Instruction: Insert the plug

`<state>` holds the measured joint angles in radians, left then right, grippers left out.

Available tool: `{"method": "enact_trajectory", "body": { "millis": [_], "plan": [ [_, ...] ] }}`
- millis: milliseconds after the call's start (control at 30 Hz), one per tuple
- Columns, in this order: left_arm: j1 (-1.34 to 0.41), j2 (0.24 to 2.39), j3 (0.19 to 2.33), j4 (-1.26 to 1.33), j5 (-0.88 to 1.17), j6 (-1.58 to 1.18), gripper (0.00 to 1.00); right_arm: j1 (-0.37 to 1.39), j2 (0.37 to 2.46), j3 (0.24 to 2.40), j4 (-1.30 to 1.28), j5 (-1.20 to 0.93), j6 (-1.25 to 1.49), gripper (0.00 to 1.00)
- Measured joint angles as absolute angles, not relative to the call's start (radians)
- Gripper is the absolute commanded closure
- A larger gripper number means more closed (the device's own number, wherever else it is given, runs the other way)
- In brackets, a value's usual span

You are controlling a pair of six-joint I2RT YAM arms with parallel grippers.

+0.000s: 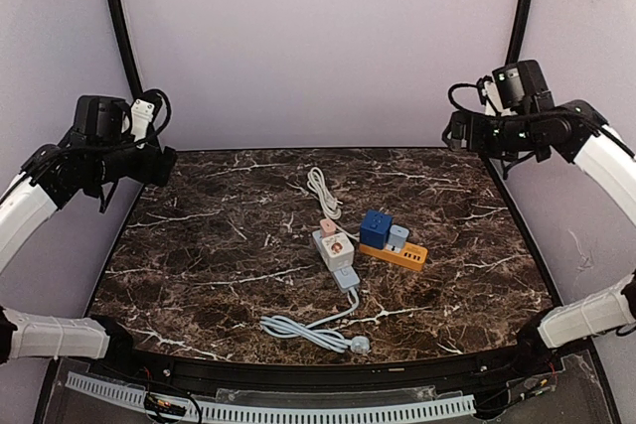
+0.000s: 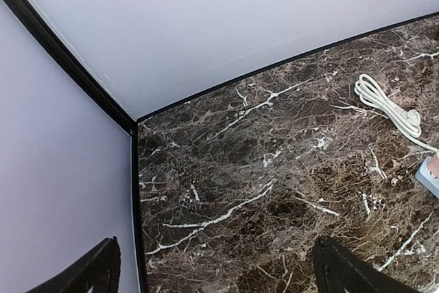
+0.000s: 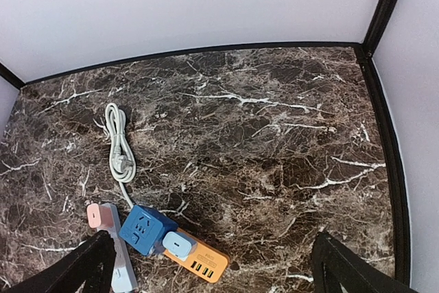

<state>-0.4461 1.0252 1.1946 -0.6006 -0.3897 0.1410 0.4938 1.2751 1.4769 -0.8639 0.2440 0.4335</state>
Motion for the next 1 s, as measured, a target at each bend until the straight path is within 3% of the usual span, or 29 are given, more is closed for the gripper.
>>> {"method": "enact_trajectory", "body": {
  "millis": [233,533,1000],
  "plan": [
    [-0.258,1.013,1.104,-0.536,-0.257,0.04,0.01,0.49,1.054,1.268,-0.792,0.266,0.535,0.01],
    [-0.208,0.927,0.966,-0.38,-0.15,-0.113,0.01,0.49,0.863,1.132,-0.758,0.324,0.624,0.01],
    [-0.181,0.889,0.949,-0.308,-0.115,-0.177,0.01,0.49,0.877,1.093,-0.706,0.321,0.676,0.01]
  ]
}}
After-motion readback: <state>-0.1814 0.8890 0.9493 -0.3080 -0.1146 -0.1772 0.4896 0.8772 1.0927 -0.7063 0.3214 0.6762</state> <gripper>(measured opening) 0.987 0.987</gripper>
